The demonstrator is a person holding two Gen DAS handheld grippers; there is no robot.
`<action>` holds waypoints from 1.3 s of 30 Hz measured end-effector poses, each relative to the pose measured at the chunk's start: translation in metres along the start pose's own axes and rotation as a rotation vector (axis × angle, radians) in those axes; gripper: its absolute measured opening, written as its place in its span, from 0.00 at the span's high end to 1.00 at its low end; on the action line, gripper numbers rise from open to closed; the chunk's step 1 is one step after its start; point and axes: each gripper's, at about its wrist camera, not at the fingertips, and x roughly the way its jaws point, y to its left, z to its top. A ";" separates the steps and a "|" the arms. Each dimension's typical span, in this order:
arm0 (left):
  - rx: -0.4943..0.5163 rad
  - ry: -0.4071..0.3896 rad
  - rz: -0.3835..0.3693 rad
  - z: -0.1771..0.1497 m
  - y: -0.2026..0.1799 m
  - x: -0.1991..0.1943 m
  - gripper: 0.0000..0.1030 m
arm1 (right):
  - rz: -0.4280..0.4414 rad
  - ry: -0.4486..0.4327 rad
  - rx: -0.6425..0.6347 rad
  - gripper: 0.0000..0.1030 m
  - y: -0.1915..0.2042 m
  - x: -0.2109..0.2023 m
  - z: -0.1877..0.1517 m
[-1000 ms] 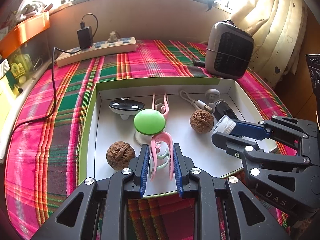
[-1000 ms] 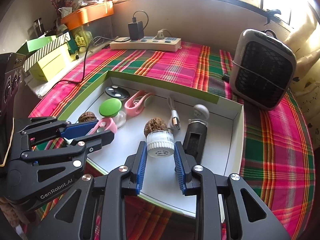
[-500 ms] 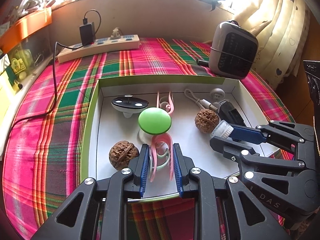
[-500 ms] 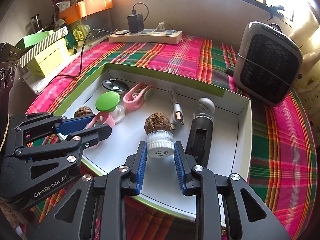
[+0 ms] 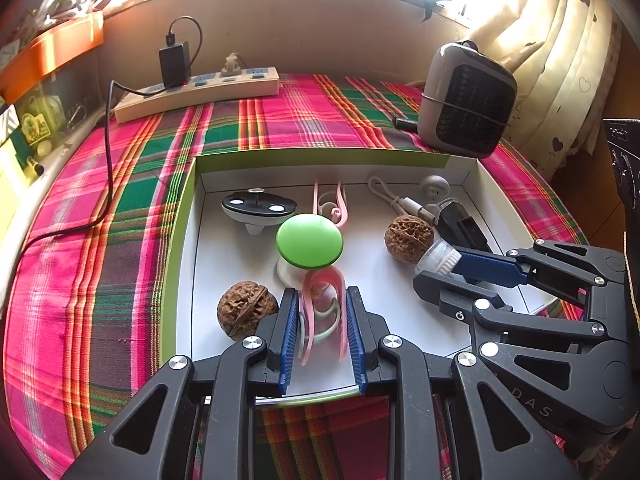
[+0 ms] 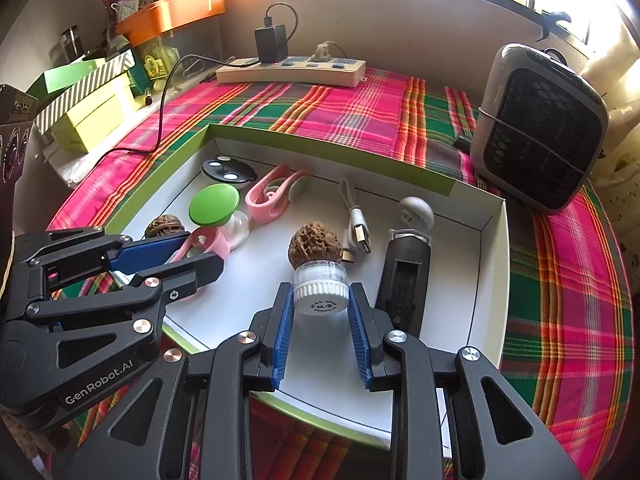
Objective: Organize objects
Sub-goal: 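Lower and open the left gripper in the box while the right releases the white cylinder, then withdraw both open grippers up and away from the box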
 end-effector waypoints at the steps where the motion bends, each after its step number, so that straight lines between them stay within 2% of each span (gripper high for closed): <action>1: 0.001 0.001 0.000 0.000 0.000 0.000 0.79 | 0.002 0.001 0.001 0.72 0.000 0.000 0.000; 24: -0.006 0.008 0.011 0.000 0.002 0.001 0.73 | 0.008 0.011 0.022 0.72 -0.004 0.001 -0.001; 28: -0.007 0.008 0.011 0.000 0.002 0.001 0.72 | 0.017 0.008 0.031 0.62 -0.005 0.000 -0.002; 39: -0.002 0.007 0.029 -0.002 0.001 -0.001 0.70 | 0.015 0.004 0.040 0.62 -0.007 -0.003 -0.003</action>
